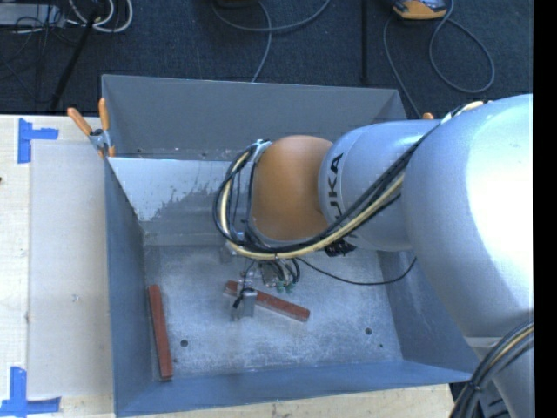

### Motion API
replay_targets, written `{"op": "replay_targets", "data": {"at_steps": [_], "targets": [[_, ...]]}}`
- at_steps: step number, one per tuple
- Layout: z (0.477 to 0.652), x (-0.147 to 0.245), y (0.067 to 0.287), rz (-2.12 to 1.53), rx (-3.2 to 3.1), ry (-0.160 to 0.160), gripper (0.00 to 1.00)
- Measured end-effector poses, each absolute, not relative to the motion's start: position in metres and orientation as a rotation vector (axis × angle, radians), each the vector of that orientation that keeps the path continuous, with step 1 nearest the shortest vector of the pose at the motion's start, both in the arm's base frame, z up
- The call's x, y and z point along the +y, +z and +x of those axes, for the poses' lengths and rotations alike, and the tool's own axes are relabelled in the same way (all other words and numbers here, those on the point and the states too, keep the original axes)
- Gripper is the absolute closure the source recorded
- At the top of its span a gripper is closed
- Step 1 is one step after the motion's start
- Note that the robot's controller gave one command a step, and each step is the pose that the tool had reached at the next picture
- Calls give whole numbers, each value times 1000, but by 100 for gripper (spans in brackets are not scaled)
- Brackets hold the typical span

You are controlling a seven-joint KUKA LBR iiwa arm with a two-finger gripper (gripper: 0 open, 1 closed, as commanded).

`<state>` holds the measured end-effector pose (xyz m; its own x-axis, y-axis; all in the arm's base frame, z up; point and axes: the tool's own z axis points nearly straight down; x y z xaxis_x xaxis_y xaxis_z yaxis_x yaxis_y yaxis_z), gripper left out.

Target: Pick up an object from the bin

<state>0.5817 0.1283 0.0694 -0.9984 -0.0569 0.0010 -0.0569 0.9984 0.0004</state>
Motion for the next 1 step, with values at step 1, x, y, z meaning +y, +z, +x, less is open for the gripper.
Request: {"op": "replay_targets", "data": {"at_steps": [1], "targets": [[569, 78, 70, 33, -3138, 4, 0]]}}
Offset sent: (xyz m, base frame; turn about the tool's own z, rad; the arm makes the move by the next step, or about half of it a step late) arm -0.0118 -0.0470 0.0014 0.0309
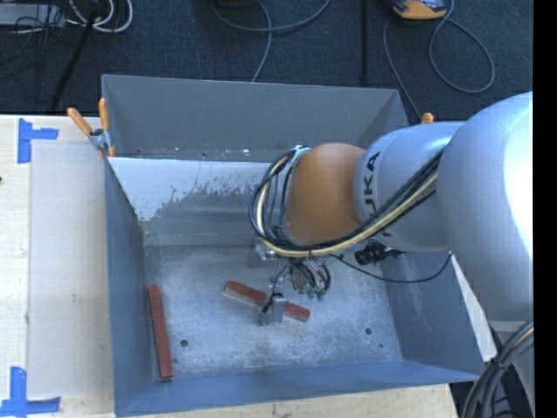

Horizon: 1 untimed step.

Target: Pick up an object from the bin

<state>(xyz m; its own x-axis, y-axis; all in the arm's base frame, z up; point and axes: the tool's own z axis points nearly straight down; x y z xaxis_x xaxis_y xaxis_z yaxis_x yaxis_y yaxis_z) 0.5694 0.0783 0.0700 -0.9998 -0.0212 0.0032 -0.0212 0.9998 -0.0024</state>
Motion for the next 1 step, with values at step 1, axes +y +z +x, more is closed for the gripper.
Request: {"op": "replay_targets", "data": {"at_steps": [1], "targets": [[570, 81, 70, 35, -3140, 0, 100]]}}
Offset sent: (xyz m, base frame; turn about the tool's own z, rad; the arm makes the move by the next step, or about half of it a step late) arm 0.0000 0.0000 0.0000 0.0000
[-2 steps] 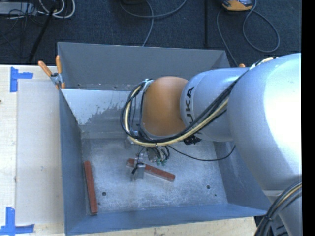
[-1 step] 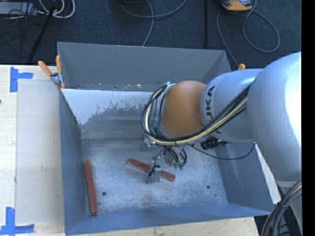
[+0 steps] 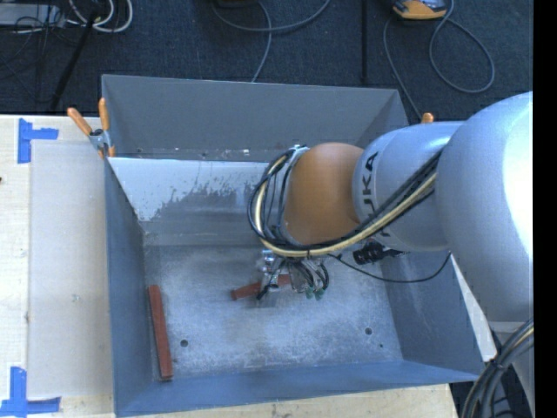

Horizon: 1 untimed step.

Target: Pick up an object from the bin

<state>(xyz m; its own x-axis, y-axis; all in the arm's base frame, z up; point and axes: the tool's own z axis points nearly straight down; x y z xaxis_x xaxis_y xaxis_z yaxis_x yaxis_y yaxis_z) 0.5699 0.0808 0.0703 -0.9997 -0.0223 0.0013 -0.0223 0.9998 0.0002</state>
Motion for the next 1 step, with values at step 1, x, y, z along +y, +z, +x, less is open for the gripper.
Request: {"op": "replay_targets", "data": {"at_steps": [1], "targets": [[608, -5, 120, 591, -3090, 4, 100]]}}
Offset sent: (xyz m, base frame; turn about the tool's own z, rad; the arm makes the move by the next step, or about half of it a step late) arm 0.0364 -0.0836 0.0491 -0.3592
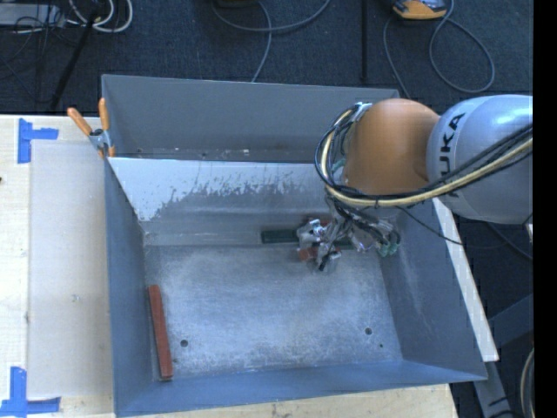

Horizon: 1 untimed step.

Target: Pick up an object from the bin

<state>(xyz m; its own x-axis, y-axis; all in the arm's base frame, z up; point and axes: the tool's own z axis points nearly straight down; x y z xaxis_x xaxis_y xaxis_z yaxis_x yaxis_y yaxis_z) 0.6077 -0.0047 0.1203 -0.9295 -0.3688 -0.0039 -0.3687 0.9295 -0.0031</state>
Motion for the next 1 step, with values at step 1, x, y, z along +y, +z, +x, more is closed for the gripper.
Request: {"op": "replay_targets", "data": {"at_steps": [1], "targets": [[623, 9, 201, -609, 3071, -1, 100]]}}
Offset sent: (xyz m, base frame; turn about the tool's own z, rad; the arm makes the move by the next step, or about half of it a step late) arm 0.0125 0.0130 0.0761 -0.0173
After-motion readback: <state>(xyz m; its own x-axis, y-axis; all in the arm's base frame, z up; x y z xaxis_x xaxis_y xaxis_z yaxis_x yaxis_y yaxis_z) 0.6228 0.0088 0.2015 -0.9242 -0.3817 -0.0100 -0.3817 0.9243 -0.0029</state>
